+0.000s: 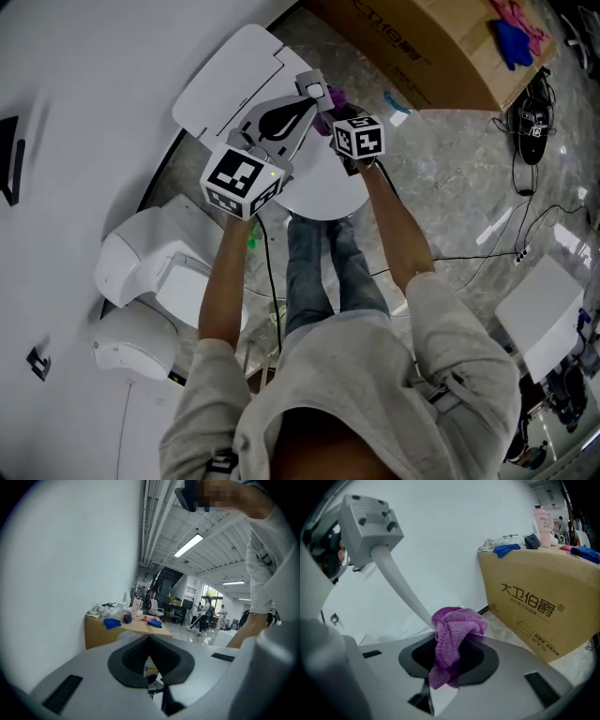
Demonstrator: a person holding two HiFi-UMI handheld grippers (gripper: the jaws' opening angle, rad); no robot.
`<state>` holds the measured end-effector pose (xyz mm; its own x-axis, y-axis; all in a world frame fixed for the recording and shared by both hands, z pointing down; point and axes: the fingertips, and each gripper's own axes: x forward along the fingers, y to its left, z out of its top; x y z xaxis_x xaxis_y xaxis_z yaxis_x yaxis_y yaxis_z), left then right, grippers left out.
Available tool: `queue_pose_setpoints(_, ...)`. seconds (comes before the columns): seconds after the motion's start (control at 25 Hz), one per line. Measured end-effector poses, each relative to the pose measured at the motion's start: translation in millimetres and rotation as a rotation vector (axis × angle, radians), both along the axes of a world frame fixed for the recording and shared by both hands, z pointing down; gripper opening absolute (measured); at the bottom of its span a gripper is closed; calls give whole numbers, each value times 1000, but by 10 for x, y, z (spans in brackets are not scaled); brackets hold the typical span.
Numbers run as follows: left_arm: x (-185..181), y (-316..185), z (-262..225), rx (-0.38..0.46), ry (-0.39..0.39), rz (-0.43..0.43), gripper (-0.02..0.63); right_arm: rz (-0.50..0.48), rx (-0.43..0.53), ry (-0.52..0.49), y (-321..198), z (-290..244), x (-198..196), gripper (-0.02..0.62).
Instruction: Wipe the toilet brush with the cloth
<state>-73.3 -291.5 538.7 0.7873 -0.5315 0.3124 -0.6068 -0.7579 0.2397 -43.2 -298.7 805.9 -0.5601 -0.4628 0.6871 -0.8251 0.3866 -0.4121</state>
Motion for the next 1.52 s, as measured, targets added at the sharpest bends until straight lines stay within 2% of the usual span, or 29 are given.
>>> queue_pose_setpoints(0.2, 2, 8, 20, -6, -14, 3, 20, 21, 104, -44, -154, -416, 145, 121)
queue_pose_setpoints(0.36, -4, 3, 28, -9, -18, -5, 20, 28, 203, -118, -386, -903, 195, 123)
queue_pose_setpoints(0.44, -4, 7, 32, -8, -20, -9, 20, 28, 221, -166, -468, -1072, 177, 123)
queue_pose_setpoints(0.56, -6, 6, 33, -9, -19, -19, 20, 36, 169, -257, -454, -1086, 92, 121)
queue_pose_setpoints(0.68, -2, 9, 22, -14, -10, -24, 20, 94, 98, -341, -366, -978, 43, 121)
queue_pose_setpoints(0.8, -12, -1, 17, -14, -7, -25, 20, 129, 74, -379, -335, -934, 31, 120)
queue_pose_setpoints(1.24, -4, -9, -4, -7, 9, -21, 20, 93, 22, -260, -223, -484, 8, 120)
queue_pose_setpoints(1.52, -1, -6, -22, -2, 15, -10, 20, 78, -56, -157, -27, 0, -6, 120)
